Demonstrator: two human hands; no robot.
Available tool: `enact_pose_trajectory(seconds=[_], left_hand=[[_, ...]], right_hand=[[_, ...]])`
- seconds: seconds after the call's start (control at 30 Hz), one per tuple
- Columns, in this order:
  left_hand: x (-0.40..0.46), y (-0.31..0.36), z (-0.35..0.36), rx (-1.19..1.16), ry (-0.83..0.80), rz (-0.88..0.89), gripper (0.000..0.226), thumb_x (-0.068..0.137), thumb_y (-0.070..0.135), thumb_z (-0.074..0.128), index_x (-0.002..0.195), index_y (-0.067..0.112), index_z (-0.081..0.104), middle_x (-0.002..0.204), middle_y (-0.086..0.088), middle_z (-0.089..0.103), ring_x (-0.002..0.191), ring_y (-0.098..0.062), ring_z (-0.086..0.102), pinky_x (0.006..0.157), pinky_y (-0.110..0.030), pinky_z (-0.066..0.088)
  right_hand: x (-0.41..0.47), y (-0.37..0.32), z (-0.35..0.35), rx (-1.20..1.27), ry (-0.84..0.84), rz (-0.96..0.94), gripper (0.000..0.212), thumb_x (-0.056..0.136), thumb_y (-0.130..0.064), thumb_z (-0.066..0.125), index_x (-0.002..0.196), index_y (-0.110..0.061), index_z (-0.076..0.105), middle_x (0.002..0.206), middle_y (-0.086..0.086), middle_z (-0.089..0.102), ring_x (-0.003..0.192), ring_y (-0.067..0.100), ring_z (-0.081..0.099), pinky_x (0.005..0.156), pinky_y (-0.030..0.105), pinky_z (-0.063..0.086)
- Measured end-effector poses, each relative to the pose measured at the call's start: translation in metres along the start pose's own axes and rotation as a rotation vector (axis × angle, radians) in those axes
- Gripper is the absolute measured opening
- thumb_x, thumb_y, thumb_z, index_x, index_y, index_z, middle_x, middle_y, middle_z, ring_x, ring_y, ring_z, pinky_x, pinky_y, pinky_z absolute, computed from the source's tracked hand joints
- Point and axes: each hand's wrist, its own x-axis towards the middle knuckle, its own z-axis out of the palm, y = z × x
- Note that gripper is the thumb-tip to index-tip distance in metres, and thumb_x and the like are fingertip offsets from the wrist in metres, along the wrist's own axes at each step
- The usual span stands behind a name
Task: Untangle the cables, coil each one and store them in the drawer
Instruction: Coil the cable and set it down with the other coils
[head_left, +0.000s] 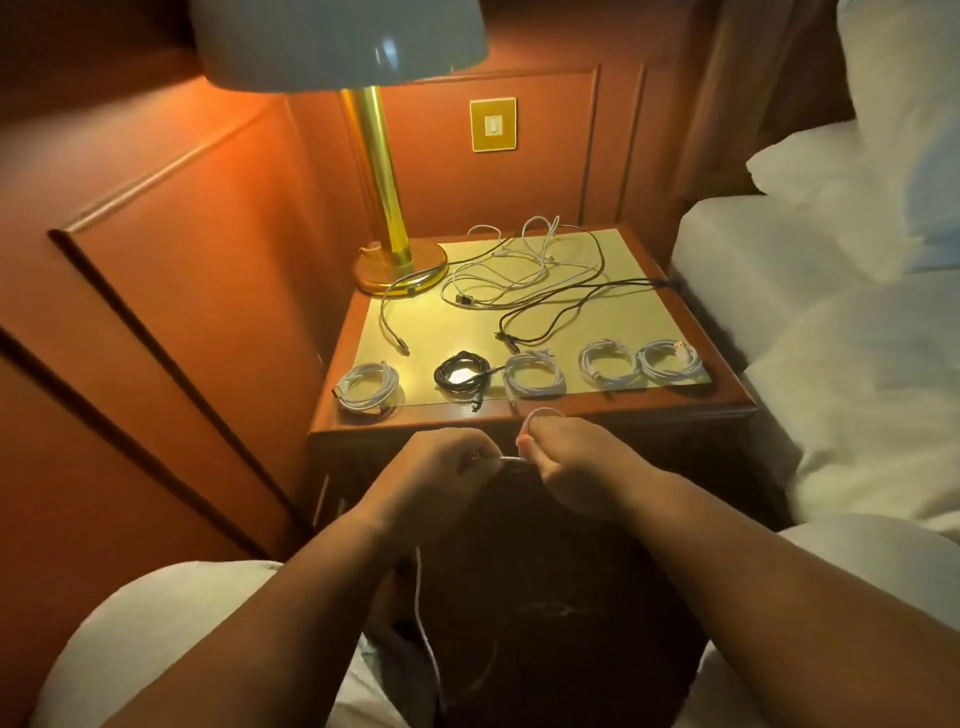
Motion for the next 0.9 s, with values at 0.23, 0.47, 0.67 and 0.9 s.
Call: enact_pose_trajectory(seconds=[0.23,0.47,0.67,0.9], left_hand=[[0.027,-0.015,0.002,-0.375,0.142,-0.083,0.011,0.092,0.029,0.068,0.095,0.021,0.075,0.087,0.003,0.074,0.083,-0.010,0.068,0.073,-0.026,0.057],[0.035,0.003,0.013,-1.117,-0.157,-0.385,0.034,0.095,0.041,0.050,0.106,0.018,0.073,0.087,-0.001,0.071,0.084,-0.016,0.070,0.078,-0.035,0.056],[0.033,0.002,0.023,-1.059,-0.135,-0.502,0.021,0.105,0.020,0.043,0.101,0.013,0.063,0.077,-0.008,0.063,0.070,-0.020,0.067,0.078,-0.040,0.055],[0.031,0.004,0.014,-0.818,-0.294,-0.509,0.015,0.104,0.013,0.049,0.109,0.018,0.062,0.073,-0.003,0.062,0.065,-0.015,0.061,0.070,-0.028,0.057]], right_hand=[[0.024,-0.006,-0.007,0.912,-0.386,0.203,0.044,0.105,-0.043,0.033,0.078,-0.016,0.055,0.060,-0.004,0.041,0.051,0.008,0.033,0.053,0.025,0.027],[0.035,-0.001,-0.007,1.608,-0.583,0.092,0.041,0.106,-0.034,0.033,0.095,-0.007,0.062,0.068,0.001,0.050,0.060,0.013,0.040,0.063,0.027,0.038],[0.044,-0.007,-0.012,1.598,-0.305,-0.118,0.046,0.100,-0.036,0.036,0.135,-0.011,0.054,0.139,0.005,0.060,0.128,0.023,0.057,0.108,0.039,0.046],[0.043,0.003,-0.007,0.245,0.050,-0.361,0.038,0.103,-0.026,0.050,0.141,-0.027,0.052,0.139,-0.007,0.058,0.130,0.004,0.050,0.104,0.023,0.044]])
